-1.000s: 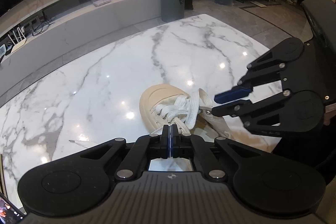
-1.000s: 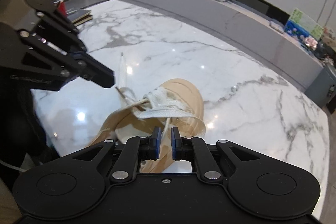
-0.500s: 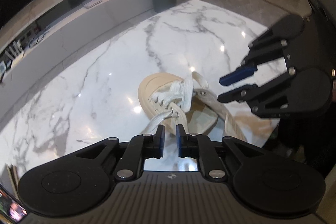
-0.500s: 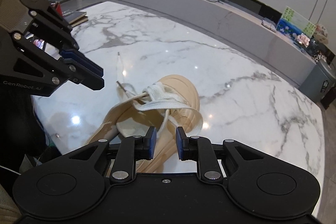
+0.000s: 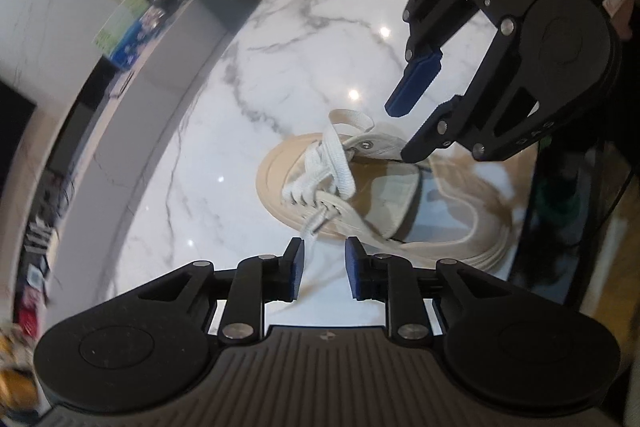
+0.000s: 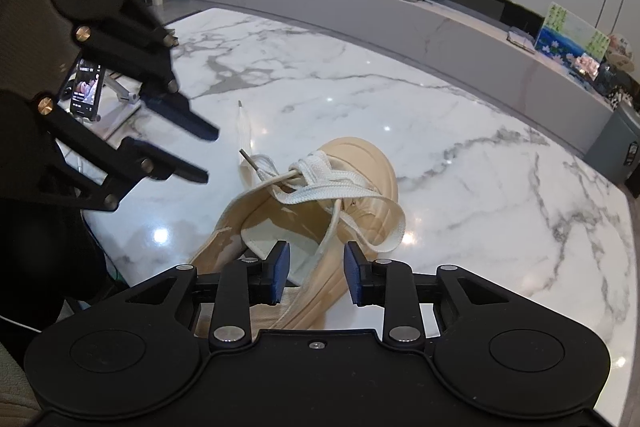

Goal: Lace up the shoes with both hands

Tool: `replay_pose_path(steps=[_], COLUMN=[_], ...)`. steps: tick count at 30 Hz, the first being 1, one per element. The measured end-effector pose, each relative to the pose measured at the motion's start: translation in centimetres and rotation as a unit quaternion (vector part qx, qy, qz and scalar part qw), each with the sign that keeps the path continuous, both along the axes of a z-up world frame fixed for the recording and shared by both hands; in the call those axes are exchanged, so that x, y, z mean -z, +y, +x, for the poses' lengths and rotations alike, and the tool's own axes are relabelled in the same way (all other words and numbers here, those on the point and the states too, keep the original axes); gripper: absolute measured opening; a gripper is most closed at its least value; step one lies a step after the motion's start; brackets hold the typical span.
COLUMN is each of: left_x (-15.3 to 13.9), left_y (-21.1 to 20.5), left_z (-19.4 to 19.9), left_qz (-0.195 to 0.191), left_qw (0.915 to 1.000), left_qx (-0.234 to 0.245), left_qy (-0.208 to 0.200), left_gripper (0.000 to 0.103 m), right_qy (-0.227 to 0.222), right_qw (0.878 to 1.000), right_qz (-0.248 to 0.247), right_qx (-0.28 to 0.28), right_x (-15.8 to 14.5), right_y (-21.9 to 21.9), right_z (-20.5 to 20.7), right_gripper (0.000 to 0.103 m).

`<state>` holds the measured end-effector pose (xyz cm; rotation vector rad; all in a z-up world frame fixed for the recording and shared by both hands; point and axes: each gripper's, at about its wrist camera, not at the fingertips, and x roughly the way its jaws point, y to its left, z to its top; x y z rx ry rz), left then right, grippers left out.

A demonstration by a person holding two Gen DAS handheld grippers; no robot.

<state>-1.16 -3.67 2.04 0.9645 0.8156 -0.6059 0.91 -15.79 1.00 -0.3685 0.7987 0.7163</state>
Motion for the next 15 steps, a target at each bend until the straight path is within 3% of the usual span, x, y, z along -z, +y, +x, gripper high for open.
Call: replay_pose_path(steps=[6,15], left_x=[0.8,2.5], left_y=[-0.8,-1.8], left_z=[0.5,1.3], left_qz=[0.042,0.08], left_qw=[0.9973,0.991], left_qx=[0.06,0.107], left_qy=[0.004,-0.009], left_gripper=[0.021,0.021], right_qy=[-0.001,0.015], right_qw=[1.0,0.999], right_qz=[0.014,0.024], right_qx=[-0.013,-0.015], right_x=[0.0,0.6], right_y=[-0.2,0.1], right_z=[0.2,1.0], right_gripper=[0.028,0.028])
